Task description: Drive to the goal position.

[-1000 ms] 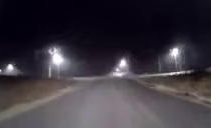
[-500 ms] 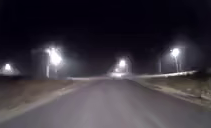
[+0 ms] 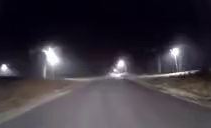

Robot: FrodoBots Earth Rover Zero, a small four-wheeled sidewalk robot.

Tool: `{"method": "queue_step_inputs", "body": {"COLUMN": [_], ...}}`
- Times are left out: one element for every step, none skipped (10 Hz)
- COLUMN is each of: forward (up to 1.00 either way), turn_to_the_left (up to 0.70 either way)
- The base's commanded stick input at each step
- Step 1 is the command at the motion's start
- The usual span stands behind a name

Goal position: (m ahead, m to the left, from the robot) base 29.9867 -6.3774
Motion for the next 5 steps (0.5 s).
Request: {"method": "queue_step_inputs", "body": {"forward": [1.00,1.00,1.00,1.00,1.00], "turn_to_the_left": [0.00,0.00,0.00,0.00,0.00]}}
